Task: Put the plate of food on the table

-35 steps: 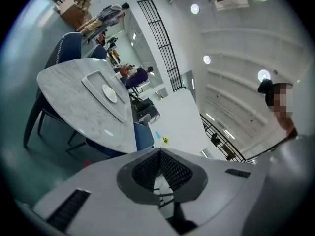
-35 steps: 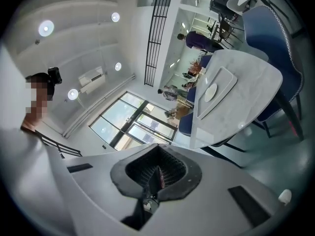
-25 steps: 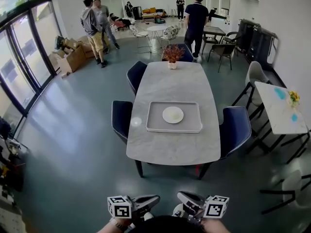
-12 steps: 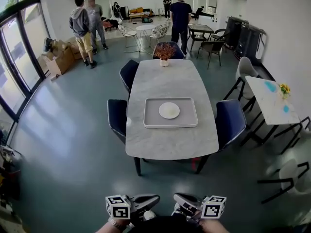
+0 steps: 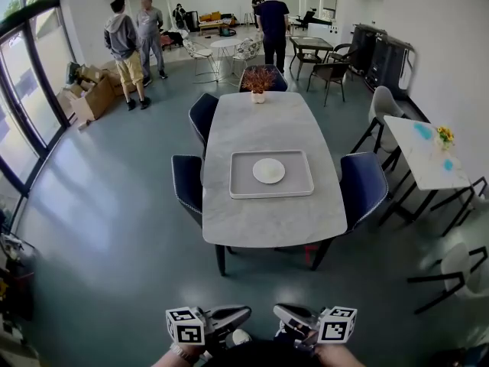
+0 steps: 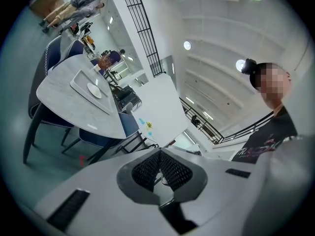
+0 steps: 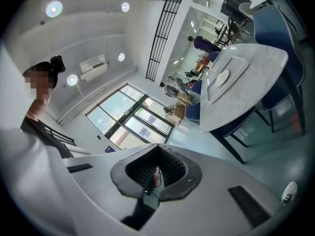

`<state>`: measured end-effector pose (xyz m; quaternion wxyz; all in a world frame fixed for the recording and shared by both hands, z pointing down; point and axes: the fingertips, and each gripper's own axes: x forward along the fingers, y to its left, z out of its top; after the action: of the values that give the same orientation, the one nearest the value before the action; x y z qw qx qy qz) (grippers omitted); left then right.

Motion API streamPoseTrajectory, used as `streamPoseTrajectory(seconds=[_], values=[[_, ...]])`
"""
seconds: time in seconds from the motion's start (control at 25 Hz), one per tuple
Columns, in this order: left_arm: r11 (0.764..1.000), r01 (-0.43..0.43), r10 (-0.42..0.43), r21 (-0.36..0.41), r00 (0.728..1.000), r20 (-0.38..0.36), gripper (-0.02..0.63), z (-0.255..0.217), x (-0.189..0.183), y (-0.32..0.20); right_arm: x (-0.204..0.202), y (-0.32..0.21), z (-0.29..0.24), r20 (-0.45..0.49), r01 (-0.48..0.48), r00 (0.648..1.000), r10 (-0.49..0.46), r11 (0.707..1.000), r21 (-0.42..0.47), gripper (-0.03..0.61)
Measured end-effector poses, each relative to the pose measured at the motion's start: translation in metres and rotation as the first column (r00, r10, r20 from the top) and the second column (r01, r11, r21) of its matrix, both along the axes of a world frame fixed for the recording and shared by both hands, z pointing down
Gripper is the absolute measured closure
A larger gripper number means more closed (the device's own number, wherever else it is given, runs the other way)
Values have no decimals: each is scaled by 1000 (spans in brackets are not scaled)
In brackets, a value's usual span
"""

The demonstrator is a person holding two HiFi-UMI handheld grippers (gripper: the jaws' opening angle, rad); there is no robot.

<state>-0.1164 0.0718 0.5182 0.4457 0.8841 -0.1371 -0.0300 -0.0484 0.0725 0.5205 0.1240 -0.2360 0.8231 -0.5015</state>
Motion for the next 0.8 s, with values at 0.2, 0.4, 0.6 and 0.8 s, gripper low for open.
streamPoseTrajectory(seconds=[0.2, 0.4, 0.6, 0.8], values=[[1000, -11, 11, -5, 1000, -5, 607, 0, -4, 5, -5, 5, -3, 3, -6, 1000, 6, 1000, 0, 568], [1000, -3, 2, -22, 1000, -18, 607, 2, -7, 4, -8, 6, -1, -3, -8, 1000, 8, 1000, 4, 568], [1000, -11, 11, -17, 1000, -22, 607, 1, -4, 7, -4, 9, -2, -3, -18, 1000, 18, 1000, 6, 568], [1000, -18, 18, -12, 1000, -25, 607, 0, -1, 5, -2, 9, -3, -2, -28, 1000, 28, 1000, 8, 568]])
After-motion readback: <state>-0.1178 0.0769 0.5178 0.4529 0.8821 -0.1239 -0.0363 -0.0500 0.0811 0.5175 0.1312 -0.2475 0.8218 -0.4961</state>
